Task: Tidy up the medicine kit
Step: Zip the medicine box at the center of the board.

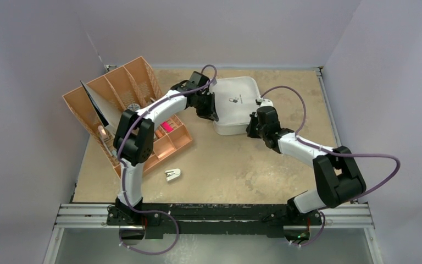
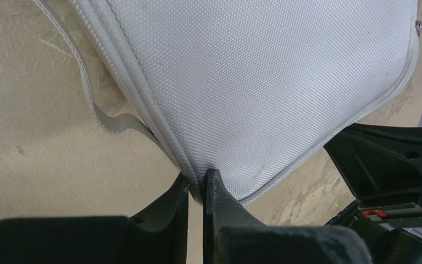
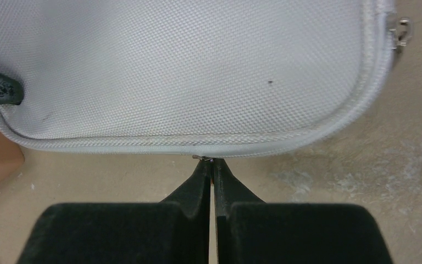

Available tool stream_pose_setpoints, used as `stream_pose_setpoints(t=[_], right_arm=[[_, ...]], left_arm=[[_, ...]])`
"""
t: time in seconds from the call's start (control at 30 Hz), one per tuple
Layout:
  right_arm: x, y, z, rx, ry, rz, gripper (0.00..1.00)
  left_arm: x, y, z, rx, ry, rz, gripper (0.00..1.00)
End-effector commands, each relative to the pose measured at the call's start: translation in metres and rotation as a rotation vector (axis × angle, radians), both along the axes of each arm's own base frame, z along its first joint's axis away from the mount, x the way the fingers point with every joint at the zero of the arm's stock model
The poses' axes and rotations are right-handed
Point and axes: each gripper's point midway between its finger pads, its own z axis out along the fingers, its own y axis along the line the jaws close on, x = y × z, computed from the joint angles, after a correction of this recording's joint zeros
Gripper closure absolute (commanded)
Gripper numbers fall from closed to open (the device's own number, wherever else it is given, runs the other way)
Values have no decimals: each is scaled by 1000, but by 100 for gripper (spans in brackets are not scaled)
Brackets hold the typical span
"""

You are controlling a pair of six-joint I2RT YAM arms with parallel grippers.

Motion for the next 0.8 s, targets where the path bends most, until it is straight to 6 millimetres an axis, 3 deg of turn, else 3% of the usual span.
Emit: stream_pose_setpoints(t=[0.0, 0.27, 0.4, 0.57, 0.67, 0.77], right_arm=[[2, -58, 2, -131, 15, -162, 100], [27, -121, 9, -138, 18, -317, 100], [45, -127, 18, -76, -30, -306, 100], [52, -126, 27, -82, -49, -253, 100], [54, -140, 29, -192, -82, -218, 100], [60, -138, 33, -345, -183, -4, 100]], left_arm=[[7, 24, -22, 149, -31, -3, 100], [9, 30, -21, 200, -67, -92, 100], [9, 32, -20, 222, -106, -162, 100], [11, 43, -24, 297, -115, -200, 100], [12, 48, -29, 337, -119, -234, 100], [9, 51, -38, 365, -98, -296, 100]])
